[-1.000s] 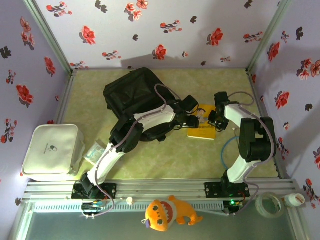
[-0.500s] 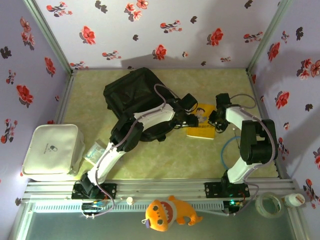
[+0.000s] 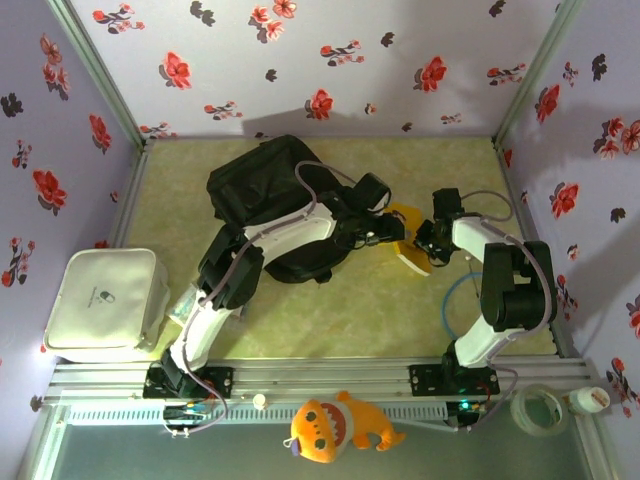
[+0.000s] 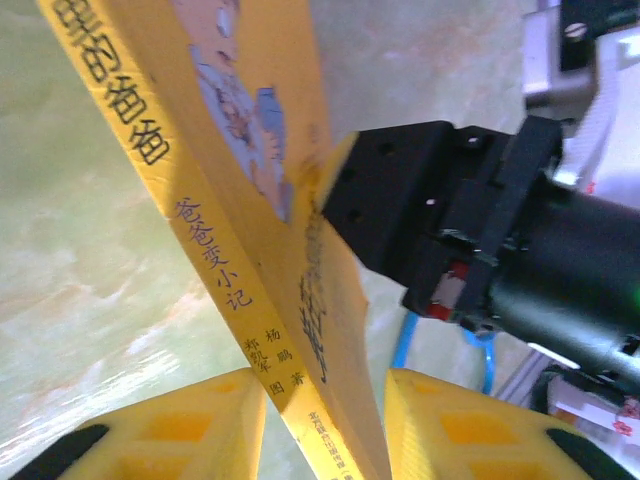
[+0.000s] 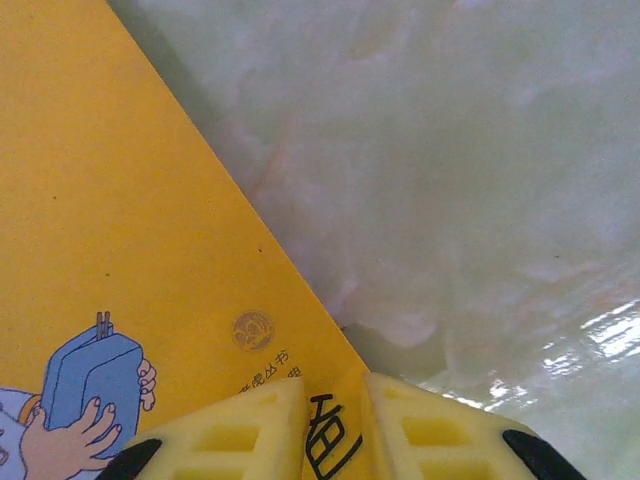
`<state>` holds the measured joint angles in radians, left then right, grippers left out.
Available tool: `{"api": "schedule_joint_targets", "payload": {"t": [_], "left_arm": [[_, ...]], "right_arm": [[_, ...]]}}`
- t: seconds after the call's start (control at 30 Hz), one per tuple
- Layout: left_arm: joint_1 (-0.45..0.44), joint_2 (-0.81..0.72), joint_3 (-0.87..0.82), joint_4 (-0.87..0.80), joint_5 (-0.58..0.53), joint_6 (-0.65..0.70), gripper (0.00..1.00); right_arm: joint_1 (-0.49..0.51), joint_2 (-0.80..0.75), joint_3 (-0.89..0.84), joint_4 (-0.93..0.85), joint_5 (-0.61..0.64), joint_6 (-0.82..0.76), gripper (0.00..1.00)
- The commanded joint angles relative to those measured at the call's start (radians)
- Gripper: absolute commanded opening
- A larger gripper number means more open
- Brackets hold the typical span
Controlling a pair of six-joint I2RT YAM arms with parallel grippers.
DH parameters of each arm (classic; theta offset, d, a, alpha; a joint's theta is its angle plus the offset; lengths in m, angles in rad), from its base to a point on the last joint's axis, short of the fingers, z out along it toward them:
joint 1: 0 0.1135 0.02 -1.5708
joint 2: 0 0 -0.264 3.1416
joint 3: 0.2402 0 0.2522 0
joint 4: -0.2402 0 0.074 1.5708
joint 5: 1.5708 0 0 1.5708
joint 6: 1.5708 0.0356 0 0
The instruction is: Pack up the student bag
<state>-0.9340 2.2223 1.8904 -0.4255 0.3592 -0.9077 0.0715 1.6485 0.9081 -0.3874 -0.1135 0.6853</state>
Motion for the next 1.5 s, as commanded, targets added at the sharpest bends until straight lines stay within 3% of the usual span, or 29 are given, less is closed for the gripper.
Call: {"api": "schedule_joint_targets", "payload": {"t": [0.0, 0.3, 0.57, 0.73, 1.1, 1.3, 1.47], "left_arm": [[-0.016, 0.019, -0.008, 0.068, 0.060, -0.034, 0.35], [-0.012, 0.054, 0.004, 0.044, 0.036, -0.029, 0.36], [-0.006, 0.019, -0.003, 0.019, -0.013, 0.006, 0.15], [0.018, -0.053, -0.041, 0.028, -0.030, 0.039, 0.00], [0.149, -0.317, -0.250, 0.178, -0.038, 0.047, 0.00], [0.238, -0.460, -0.412, 0.349, -0.034, -0.046, 0.00], [0.287, -0.542, -0.548, 0.554, -0.034, -0.163, 0.00]], "right_arm": [[0.017, 0.037, -0.049, -0.024, -0.096, 0.025, 0.22], [0.017, 0.033, -0.069, -0.010, -0.097, 0.033, 0.22], [0.018, -0.002, -0.072, -0.011, -0.080, 0.034, 0.25], [0.014, -0.098, -0.081, 0.001, -0.064, 0.038, 0.34], [0.005, -0.375, -0.179, 0.256, -0.255, 0.141, 0.75], [0.015, -0.375, -0.221, 0.523, -0.465, 0.389, 0.86], [0.103, -0.345, -0.217, 0.714, -0.494, 0.554, 0.92]]}}
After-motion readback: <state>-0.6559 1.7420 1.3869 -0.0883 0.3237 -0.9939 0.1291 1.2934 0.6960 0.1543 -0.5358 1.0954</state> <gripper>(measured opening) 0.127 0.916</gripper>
